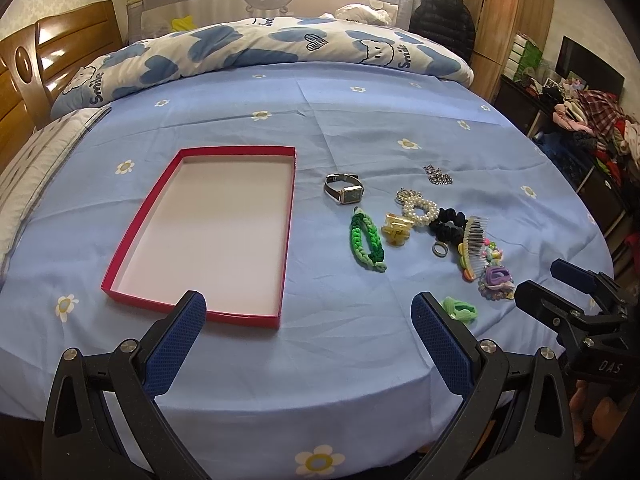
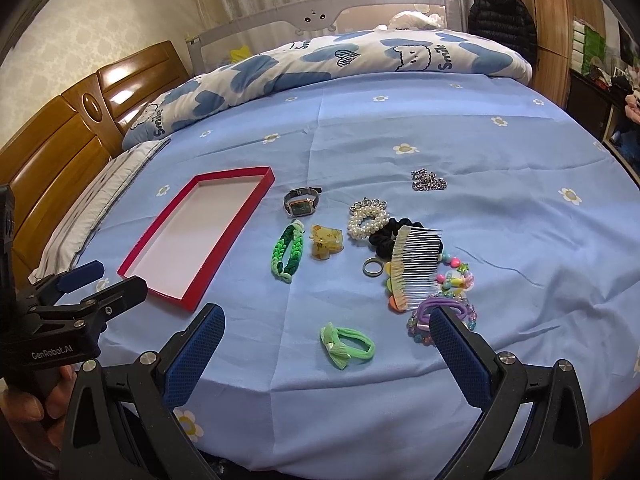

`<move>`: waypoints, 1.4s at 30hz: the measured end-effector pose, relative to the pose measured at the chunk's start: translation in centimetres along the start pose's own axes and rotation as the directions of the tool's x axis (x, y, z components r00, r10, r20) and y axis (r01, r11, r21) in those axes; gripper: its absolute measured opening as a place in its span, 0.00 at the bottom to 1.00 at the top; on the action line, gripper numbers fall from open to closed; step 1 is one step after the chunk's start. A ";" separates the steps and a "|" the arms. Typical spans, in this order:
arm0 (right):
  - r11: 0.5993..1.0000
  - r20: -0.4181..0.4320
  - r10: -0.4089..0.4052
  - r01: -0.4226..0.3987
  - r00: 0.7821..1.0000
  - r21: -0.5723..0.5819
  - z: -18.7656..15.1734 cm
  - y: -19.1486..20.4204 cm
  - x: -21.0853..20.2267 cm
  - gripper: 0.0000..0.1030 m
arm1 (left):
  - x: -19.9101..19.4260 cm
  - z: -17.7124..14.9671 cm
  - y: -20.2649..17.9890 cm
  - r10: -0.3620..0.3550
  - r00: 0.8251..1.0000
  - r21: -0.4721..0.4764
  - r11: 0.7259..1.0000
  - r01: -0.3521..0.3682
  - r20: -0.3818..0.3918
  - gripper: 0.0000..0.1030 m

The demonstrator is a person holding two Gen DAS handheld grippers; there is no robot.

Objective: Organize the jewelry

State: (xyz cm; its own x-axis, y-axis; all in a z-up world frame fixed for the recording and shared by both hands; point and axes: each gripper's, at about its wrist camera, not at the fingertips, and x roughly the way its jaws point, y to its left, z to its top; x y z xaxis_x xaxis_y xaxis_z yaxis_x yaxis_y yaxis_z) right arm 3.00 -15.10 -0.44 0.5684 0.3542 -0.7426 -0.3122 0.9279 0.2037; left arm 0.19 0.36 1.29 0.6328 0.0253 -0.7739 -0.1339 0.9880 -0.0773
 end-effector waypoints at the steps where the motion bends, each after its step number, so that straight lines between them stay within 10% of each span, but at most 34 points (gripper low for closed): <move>1: 1.000 0.001 0.000 0.000 1.000 0.000 0.0 -0.1 0.0 1.00 | 0.0 0.0 0.0 -0.001 1.000 0.000 1.000 0.001 0.000 1.00; 42: 1.000 -0.003 0.006 -0.006 1.000 0.005 0.0 -0.2 -0.2 1.00 | -0.2 0.1 0.0 0.003 1.000 0.005 1.000 -0.003 0.003 1.00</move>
State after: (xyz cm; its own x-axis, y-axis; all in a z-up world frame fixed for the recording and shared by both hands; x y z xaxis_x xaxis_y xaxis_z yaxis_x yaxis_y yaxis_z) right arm 2.97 -15.31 -0.36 0.5645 0.3597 -0.7430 -0.3121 0.9263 0.2113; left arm 0.15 0.38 1.55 0.6350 0.0289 -0.7720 -0.1321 0.9886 -0.0716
